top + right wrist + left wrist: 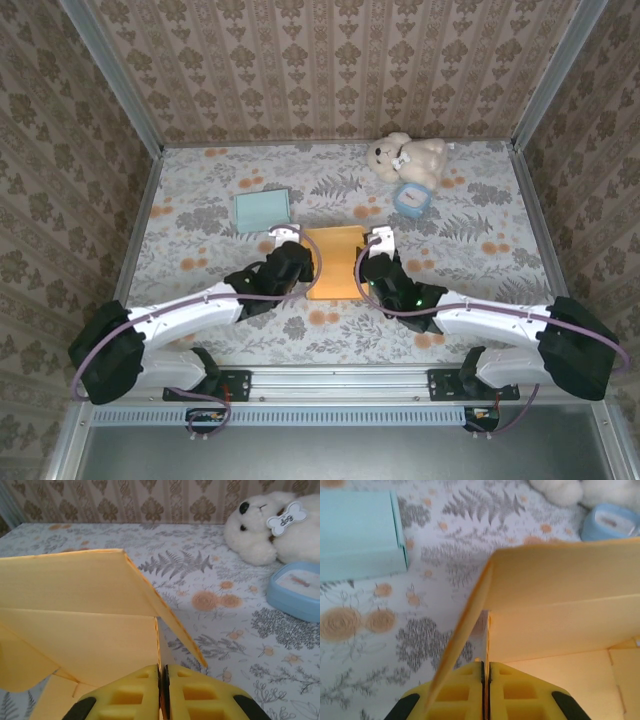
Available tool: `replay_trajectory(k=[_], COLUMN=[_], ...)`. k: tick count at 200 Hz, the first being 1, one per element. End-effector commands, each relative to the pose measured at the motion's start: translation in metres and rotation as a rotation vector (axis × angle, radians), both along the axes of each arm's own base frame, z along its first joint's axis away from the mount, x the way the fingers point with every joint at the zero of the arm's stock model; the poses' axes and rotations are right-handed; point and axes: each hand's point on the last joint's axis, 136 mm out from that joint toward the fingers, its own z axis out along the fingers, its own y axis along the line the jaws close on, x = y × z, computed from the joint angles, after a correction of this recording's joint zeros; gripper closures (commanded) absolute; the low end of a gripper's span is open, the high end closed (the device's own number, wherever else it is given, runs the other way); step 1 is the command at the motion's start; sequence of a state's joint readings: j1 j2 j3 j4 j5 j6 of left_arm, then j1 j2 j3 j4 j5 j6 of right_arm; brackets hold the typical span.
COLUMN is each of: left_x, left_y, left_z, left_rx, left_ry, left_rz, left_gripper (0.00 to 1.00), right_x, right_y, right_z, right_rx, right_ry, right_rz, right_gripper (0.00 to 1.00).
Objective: Fold the paper box
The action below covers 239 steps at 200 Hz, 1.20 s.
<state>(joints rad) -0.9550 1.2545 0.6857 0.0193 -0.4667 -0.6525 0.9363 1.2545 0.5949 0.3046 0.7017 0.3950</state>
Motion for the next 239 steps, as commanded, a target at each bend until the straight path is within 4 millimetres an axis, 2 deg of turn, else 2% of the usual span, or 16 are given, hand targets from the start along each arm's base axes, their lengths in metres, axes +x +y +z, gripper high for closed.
replay_trajectory(k=[1, 25, 27, 35, 52, 76, 108, 175, 239], left_x=[0.023, 0.037, 0.039, 0.043, 0.051, 0.059, 0.058, 0.047, 0.030], left_y=[-0.008, -0.017, -0.018, -0.022, -0.028, -0.035, -0.036, -0.024, -0.023], left_z=[0.038, 0.040, 0.039, 0.037, 0.032, 0.026, 0.018, -0.008, -0.016], left_rx=[-0.032, 0.016, 0.020, 0.042, 0.090, 0.115, 0.080, 0.021, 0.025], left_ry=[-0.135, -0.192, -0.196, -0.212, -0.242, -0.262, -0.263, -0.244, -0.263], left_rz=[0.054, 0.059, 0.060, 0.058, 0.045, 0.036, 0.031, 0.052, 0.056], left_gripper=[0.91, 0.91, 0.91, 0.91, 0.91, 0.91, 0.92, 0.92, 0.93], right_x=[0.018, 0.038, 0.041, 0.049, 0.060, 0.066, 0.065, 0.056, 0.045], right_y=[0.001, 0.007, 0.009, 0.010, 0.011, 0.017, 0.017, 0.004, -0.008], right_z=[0.027, 0.029, 0.021, 0.014, 0.005, -0.006, -0.023, -0.037, -0.057], right_rx=[0.050, 0.016, -0.004, -0.019, -0.016, -0.019, -0.015, 0.012, 0.037], right_ry=[-0.096, -0.117, -0.104, -0.091, -0.082, -0.079, -0.067, -0.044, -0.019], right_rz=[-0.071, -0.065, -0.063, -0.064, -0.065, -0.052, -0.048, -0.077, -0.094], right_gripper=[0.88, 0.88, 0.88, 0.89, 0.89, 0.89, 0.88, 0.88, 0.88])
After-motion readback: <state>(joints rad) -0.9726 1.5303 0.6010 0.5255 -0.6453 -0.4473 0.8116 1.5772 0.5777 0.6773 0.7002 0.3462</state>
